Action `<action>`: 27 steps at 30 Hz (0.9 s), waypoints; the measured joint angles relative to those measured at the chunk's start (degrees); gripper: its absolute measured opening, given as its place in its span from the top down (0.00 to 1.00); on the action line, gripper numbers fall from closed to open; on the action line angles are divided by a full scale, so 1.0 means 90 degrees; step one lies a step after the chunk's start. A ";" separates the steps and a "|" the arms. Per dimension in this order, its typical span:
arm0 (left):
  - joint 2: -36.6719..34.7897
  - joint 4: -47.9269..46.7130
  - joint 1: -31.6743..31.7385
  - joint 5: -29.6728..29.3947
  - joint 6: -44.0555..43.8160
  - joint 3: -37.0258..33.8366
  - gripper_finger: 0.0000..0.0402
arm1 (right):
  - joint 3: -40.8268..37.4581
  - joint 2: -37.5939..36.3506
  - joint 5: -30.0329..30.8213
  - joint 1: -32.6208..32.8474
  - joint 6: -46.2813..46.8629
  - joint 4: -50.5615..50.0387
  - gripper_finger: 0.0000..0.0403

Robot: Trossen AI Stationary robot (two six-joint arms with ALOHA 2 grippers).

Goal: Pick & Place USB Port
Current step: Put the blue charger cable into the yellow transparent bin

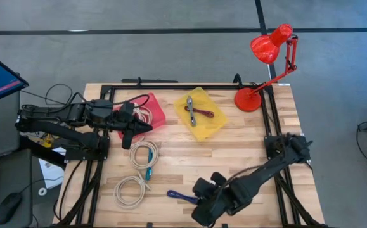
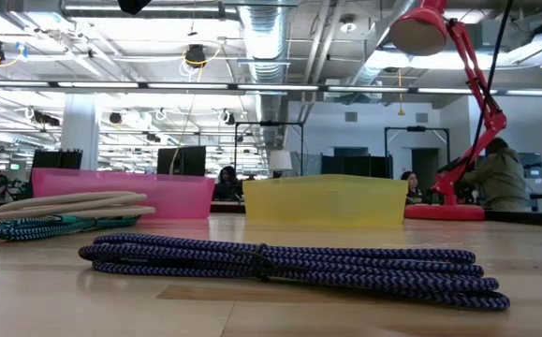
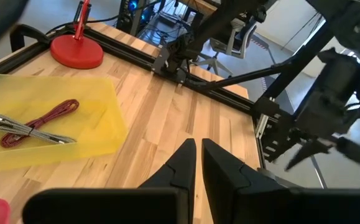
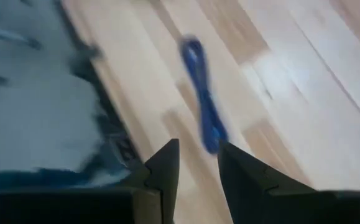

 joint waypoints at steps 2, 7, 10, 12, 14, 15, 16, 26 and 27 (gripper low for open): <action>0.0002 -0.0047 0.0000 0.0001 0.0000 0.0000 0.94 | 0.0298 0.0285 -0.0025 0.0000 0.0098 -0.0577 0.74; 0.0000 -0.0083 0.0000 0.0000 0.0000 0.0000 0.94 | 0.0454 0.0855 -0.0540 -0.0026 0.0119 -0.0788 0.74; 0.0001 -0.0088 0.0000 0.0001 0.0000 0.0000 0.94 | 0.0454 0.1151 -0.0801 -0.0036 0.0070 -0.0589 0.74; 0.0001 -0.0111 0.0000 0.0001 0.0000 0.0000 0.94 | 0.0454 0.1314 -0.0860 -0.0046 0.0046 -0.0449 0.74; 0.0000 -0.0120 0.0000 0.0002 0.0000 0.0000 0.94 | 0.0452 0.1448 -0.0854 -0.0055 0.0014 -0.0297 0.74; 0.0000 -0.0120 0.0000 0.0000 0.0000 0.0000 0.94 | 0.0452 0.1511 -0.0858 -0.0069 0.0006 -0.0194 0.74; 0.0000 -0.0120 0.0000 0.0000 0.0000 0.0000 0.94 | 0.0452 0.1548 -0.0858 -0.0076 0.0004 -0.0118 0.74; 0.0000 -0.0178 0.0000 0.0000 0.0000 0.0000 0.94 | 0.0452 0.1957 -0.1098 -0.0162 0.0005 0.0146 0.74; 0.0001 -0.0180 0.0001 0.0002 0.0000 0.0000 0.94 | 0.0448 0.1968 -0.1120 -0.0167 0.0003 0.0134 0.74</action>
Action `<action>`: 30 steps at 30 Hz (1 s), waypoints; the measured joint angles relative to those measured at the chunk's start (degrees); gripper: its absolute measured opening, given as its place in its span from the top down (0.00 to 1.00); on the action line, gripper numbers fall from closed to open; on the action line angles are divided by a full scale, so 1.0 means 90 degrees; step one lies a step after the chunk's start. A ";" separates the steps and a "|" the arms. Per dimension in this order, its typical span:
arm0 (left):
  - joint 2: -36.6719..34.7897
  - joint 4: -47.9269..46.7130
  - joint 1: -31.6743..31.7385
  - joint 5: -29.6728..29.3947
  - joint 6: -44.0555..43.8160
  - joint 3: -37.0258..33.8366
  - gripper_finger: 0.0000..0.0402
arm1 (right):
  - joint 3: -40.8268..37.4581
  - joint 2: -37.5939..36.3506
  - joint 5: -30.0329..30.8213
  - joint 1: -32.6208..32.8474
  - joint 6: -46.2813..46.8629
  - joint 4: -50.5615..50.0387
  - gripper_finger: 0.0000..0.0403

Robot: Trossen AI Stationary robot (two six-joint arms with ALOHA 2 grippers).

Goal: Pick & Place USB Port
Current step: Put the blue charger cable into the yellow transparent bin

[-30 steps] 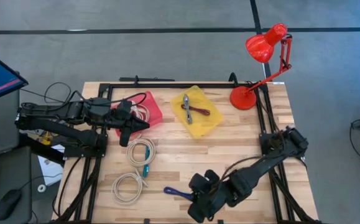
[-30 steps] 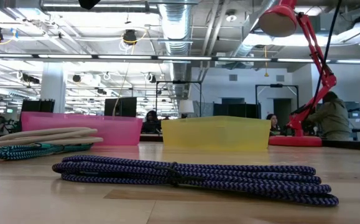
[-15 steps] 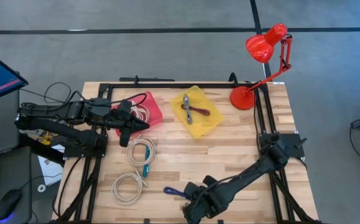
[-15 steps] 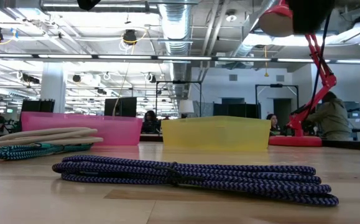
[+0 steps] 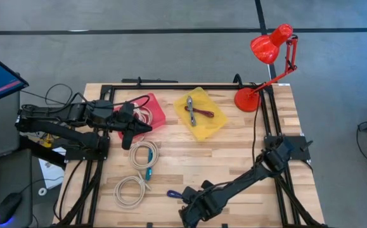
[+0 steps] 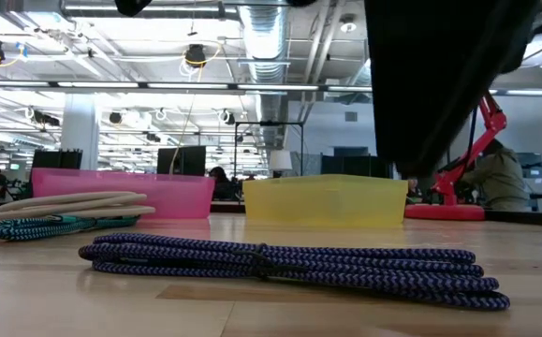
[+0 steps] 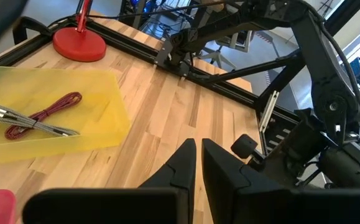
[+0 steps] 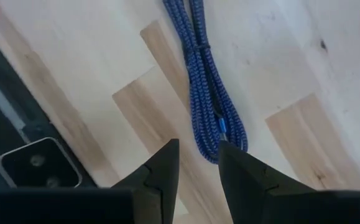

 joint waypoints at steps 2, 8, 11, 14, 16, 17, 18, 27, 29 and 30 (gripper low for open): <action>0.0000 -0.0001 -0.0001 0.0000 0.0000 0.0000 0.94 | -0.0042 -0.0004 0.0000 -0.0003 0.0005 0.0036 0.74; 0.0001 -0.0004 -0.0001 0.0000 0.0000 0.0000 0.94 | -0.0144 -0.0010 -0.0002 -0.0105 -0.0053 0.0045 0.74; 0.0001 -0.0004 -0.0001 0.0000 0.0000 0.0000 0.94 | -0.0265 -0.0019 0.0026 -0.0167 -0.0102 0.0094 0.74; -0.0001 -0.0003 -0.0001 0.0000 0.0000 0.0000 0.94 | -0.0331 -0.0008 0.0044 -0.0229 -0.0102 0.0113 0.74; -0.0001 -0.0005 -0.0001 0.0000 0.0000 0.0000 0.94 | -0.0412 -0.0017 0.0024 -0.0261 -0.0103 0.0190 0.74; -0.0001 -0.0003 -0.0001 -0.0002 0.0000 0.0000 0.94 | -0.0464 -0.0017 -0.0005 -0.0280 -0.0104 0.0201 0.74; 0.0000 -0.0005 -0.0001 0.0000 0.0000 0.0000 0.94 | -0.0526 -0.0015 -0.0030 -0.0295 -0.0104 0.0227 0.74; -0.0001 -0.0007 -0.0001 -0.0002 0.0000 0.0000 0.94 | -0.0733 -0.0013 -0.0260 -0.0304 -0.0104 0.0877 0.74; 0.0001 -0.0007 -0.0001 -0.0002 0.0000 0.0000 0.94 | -0.0733 -0.0013 -0.0260 -0.0304 -0.0120 0.0868 0.74; 0.0000 -0.0010 -0.0001 0.0000 0.0000 0.0000 0.94 | -0.0735 -0.0013 -0.0260 -0.0304 -0.0132 0.0867 0.74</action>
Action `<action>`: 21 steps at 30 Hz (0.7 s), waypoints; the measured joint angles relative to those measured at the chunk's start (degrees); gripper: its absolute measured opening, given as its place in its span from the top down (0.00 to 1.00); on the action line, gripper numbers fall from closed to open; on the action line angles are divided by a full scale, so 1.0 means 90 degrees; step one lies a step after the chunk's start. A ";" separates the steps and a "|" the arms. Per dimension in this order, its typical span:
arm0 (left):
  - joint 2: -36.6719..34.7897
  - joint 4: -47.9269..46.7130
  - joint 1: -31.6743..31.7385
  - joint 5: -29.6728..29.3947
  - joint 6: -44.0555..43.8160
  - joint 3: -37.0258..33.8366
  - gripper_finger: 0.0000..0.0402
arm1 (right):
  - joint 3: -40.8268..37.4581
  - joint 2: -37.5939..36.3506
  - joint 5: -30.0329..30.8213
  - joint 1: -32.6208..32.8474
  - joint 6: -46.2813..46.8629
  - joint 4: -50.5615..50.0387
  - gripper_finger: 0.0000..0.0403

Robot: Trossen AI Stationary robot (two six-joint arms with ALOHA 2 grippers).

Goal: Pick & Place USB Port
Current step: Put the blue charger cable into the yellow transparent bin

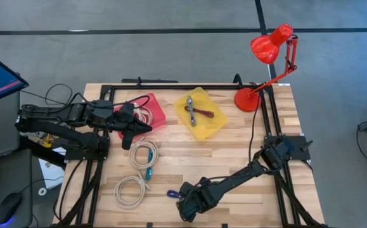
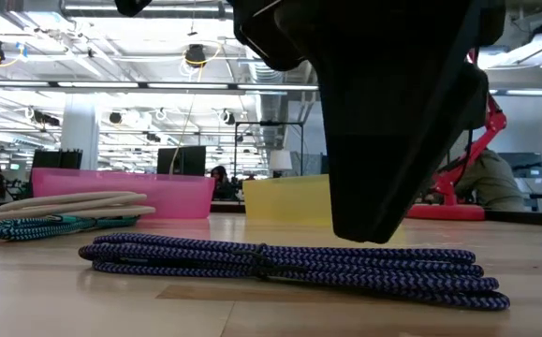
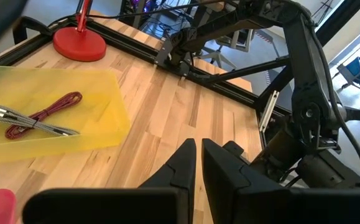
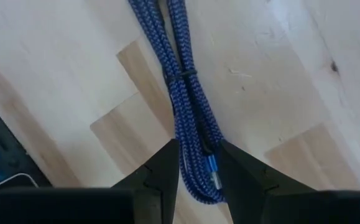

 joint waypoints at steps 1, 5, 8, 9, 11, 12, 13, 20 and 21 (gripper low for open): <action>-0.0002 0.0000 0.0000 -0.0002 0.0000 0.0000 0.94 | -0.0001 0.0000 -0.0002 0.0000 -0.0022 0.0000 0.74; -0.0001 -0.0005 0.0000 -0.0001 0.0000 0.0000 0.94 | 0.0005 0.0102 -0.0059 -0.0001 -0.0039 0.0062 0.74; -0.0002 -0.0009 0.0000 -0.0001 0.0000 0.0000 0.94 | 0.0017 0.0272 -0.0259 -0.0005 -0.0084 0.0273 0.74; 0.0001 -0.0012 0.0000 -0.0002 0.0000 0.0000 0.94 | 0.0024 0.0277 -0.0308 -0.0005 -0.0089 0.0298 0.74; -0.0002 -0.0015 0.0000 -0.0001 0.0000 0.0000 0.94 | 0.0033 0.0360 -0.0303 0.0009 -0.0087 0.0322 0.75; 0.0000 -0.0015 0.0000 0.0000 0.0000 0.0000 0.94 | 0.0035 0.0387 -0.0291 0.0026 -0.0087 0.0337 0.75; 0.0001 -0.0022 0.0000 -0.0001 0.0000 0.0000 0.94 | 0.0036 0.0391 -0.0286 0.0029 -0.0089 0.0332 0.75; 0.0001 -0.0022 0.0000 0.0000 0.0007 0.0000 0.94 | 0.0172 0.0439 -0.0309 0.0081 -0.0439 0.0187 0.96; 0.0001 -0.0024 0.0000 0.0000 0.0010 0.0000 0.94 | 0.0250 0.0448 -0.0308 0.0095 -0.0582 0.0124 0.97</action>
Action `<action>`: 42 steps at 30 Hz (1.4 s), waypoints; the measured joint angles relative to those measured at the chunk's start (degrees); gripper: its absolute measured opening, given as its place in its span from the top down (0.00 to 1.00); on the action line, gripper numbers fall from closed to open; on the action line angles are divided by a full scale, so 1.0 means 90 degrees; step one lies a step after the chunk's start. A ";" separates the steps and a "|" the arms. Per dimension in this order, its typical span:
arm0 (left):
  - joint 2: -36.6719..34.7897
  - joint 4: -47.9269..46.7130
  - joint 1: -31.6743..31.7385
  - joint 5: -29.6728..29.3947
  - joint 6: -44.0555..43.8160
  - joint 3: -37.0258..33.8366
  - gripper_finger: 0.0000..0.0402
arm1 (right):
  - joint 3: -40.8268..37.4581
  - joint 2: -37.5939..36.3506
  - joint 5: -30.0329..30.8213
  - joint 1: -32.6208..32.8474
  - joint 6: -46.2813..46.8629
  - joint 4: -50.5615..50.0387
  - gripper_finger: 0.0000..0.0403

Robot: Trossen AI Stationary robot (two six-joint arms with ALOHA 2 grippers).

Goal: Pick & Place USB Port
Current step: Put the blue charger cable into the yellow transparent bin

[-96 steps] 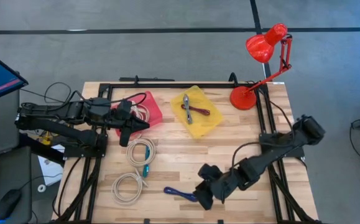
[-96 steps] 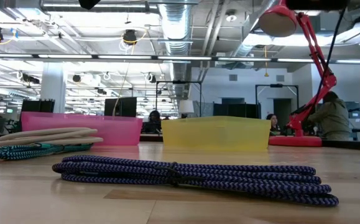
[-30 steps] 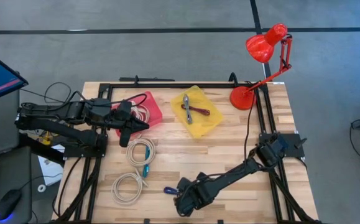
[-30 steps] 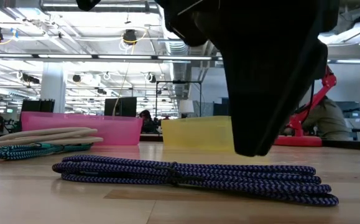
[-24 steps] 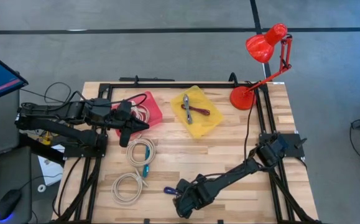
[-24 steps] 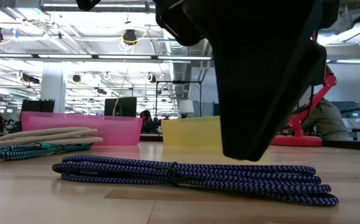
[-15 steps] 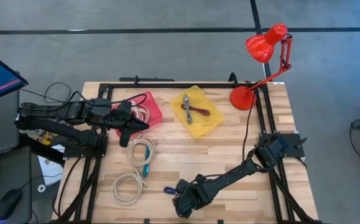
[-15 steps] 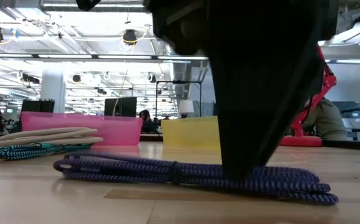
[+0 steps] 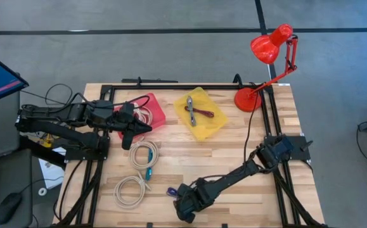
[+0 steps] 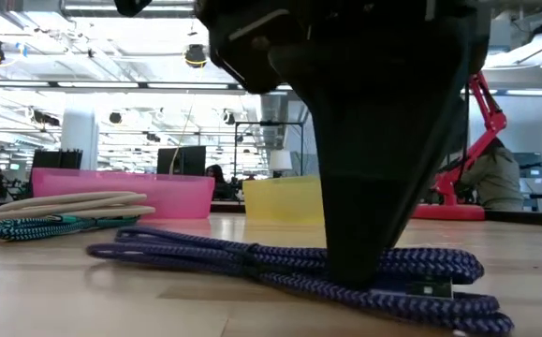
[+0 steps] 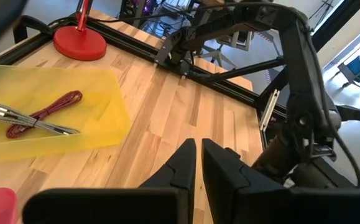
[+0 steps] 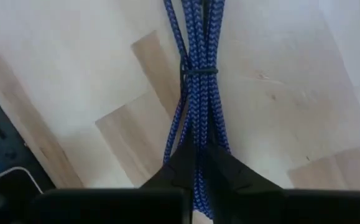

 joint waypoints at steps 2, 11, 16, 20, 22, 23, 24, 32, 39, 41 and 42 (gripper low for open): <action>0.0000 0.0004 0.0000 -0.0001 0.0007 0.0000 0.94 | 0.0143 0.0011 0.0005 0.0018 -0.0061 -0.0054 0.97; 0.0000 0.0000 0.0000 0.0000 0.0012 0.0000 0.94 | 0.1504 0.0031 0.0233 -0.0001 -0.0613 -0.1815 0.99; 0.0000 -0.0019 0.0000 0.0000 0.0010 0.0000 0.94 | 0.2419 0.0030 0.0776 -0.0064 -0.0721 -0.3268 1.00; -0.0002 -0.0024 0.0000 -0.0002 0.0010 0.0000 0.94 | 0.2713 -0.0159 0.1244 -0.0213 -0.0725 -0.3999 1.00; 0.0000 -0.0035 0.0000 0.0000 0.0010 0.0000 0.94 | 0.2640 -0.0364 0.1459 -0.0281 -0.0699 -0.4202 1.00; -0.0002 -0.0037 0.0000 0.0000 0.0012 0.0000 0.94 | 0.2644 -0.0459 0.1563 -0.0321 -0.0690 -0.4242 1.00; -0.0001 -0.0034 0.0000 -0.0001 0.0011 0.0000 0.94 | 0.2644 -0.0559 0.1689 -0.0358 -0.0690 -0.4243 1.00; 0.0000 -0.0041 0.0000 -0.0002 0.0012 0.0000 0.94 | 0.2647 -0.1513 0.2728 -0.0840 -0.1169 -0.4240 1.00; 0.0000 -0.0041 0.0000 -0.0002 0.0012 0.0000 0.94 | 0.2651 -0.2208 0.3188 -0.1612 -0.2013 -0.4243 1.00; -0.0002 -0.0041 0.0000 -0.0002 0.0012 0.0000 0.94 | 0.2651 -0.2343 0.3196 -0.1895 -0.2329 -0.4245 1.00; 0.0000 -0.0041 0.0002 -0.0002 0.0012 0.0000 0.94 | 0.2651 -0.2394 0.3198 -0.2039 -0.2505 -0.4245 1.00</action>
